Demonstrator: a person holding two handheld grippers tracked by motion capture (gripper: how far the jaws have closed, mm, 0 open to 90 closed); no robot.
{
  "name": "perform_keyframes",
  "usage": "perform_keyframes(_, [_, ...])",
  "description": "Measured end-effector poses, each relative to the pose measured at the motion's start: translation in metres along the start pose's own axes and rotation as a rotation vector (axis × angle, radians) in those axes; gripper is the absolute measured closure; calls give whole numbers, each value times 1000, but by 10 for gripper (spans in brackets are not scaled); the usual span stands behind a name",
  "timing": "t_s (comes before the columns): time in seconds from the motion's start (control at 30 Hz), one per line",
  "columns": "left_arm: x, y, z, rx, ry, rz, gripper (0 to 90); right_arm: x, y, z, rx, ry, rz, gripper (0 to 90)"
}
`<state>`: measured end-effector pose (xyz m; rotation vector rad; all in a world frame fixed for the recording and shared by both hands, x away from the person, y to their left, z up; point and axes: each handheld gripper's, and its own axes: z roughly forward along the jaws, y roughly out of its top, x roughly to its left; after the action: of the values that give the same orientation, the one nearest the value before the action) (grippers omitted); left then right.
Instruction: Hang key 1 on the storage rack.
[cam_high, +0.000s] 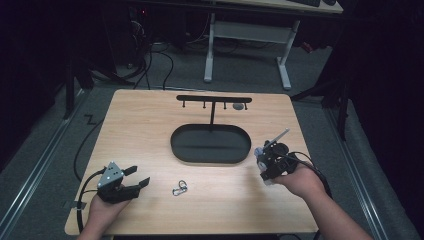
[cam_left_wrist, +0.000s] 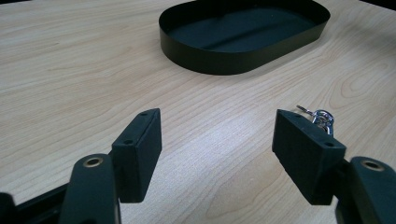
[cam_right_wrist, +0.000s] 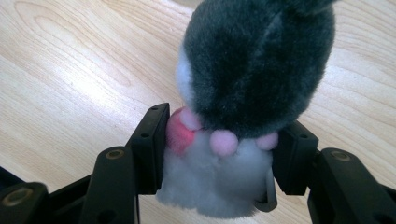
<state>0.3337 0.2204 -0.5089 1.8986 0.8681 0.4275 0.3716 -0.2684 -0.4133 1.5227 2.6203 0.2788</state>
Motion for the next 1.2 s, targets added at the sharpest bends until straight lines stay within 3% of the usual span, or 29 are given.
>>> perform_keyframes(0.57, [0, 0, -1, -5, 0, -4, 336, -1, 26, -23, 17, 8, -19, 459])
perform_keyframes(0.67, [0, 0, -1, -6, -1, -5, 335, 1, 30, -27, 27, 23, -2, 460])
perform_keyframes(0.93, [1, 0, -1, -2, -2, -5, 335, -1, 44, -38, 41, 17, -20, 460])
perform_keyframes(1.2, [1, 0, -1, -7, 1, -6, 336, -4, 57, -46, 42, 18, -10, 458])
